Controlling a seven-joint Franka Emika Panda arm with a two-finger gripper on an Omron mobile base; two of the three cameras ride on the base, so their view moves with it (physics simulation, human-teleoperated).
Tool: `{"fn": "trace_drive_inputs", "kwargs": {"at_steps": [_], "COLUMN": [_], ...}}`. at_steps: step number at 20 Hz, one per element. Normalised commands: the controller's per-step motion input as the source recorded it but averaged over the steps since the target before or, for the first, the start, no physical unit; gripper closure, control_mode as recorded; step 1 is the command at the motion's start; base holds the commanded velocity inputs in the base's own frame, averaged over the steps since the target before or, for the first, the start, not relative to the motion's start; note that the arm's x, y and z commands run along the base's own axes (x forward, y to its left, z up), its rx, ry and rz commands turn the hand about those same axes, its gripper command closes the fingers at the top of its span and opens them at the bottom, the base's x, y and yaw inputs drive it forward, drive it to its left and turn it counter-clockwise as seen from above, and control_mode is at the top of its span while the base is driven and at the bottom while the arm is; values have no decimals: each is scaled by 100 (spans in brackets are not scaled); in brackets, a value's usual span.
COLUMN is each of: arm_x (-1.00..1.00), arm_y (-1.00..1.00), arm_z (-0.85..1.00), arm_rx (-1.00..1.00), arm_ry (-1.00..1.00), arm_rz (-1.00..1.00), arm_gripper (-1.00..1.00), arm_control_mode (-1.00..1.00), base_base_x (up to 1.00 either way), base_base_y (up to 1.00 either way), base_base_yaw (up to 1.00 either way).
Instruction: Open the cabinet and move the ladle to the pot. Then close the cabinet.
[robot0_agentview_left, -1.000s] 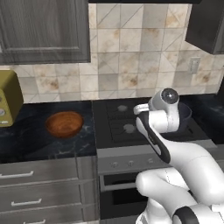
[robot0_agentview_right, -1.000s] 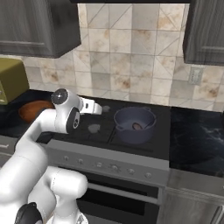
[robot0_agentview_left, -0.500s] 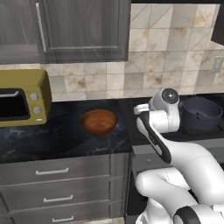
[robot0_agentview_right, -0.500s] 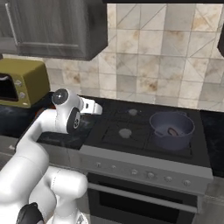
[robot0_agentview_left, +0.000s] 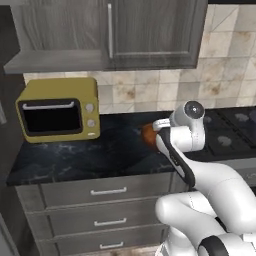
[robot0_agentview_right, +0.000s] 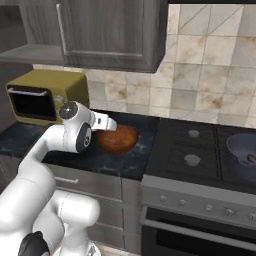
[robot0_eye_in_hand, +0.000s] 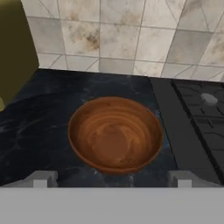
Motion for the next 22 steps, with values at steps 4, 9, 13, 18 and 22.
{"fn": "trace_drive_inputs", "kwargs": {"at_steps": [4, 9, 13, 18, 22], "arm_x": [0, 0, 0, 0, 0], "arm_y": [0, 0, 0, 0, 0], "arm_z": [0, 0, 0, 0, 0], "arm_rx": [0, 0, 0, 0, 0], "arm_ry": [0, 0, 0, 0, 0], "arm_rz": [0, 0, 0, 0, 0], "arm_gripper": [-100, -100, -100, -100, -100], "arm_control_mode": [100, 100, 100, 100, 100], "base_base_x": [0, 0, 11, 19, 19], "base_base_y": [74, 64, 47, 48, 49], "base_base_yaw": [0, 0, 0, 0, 0]}}
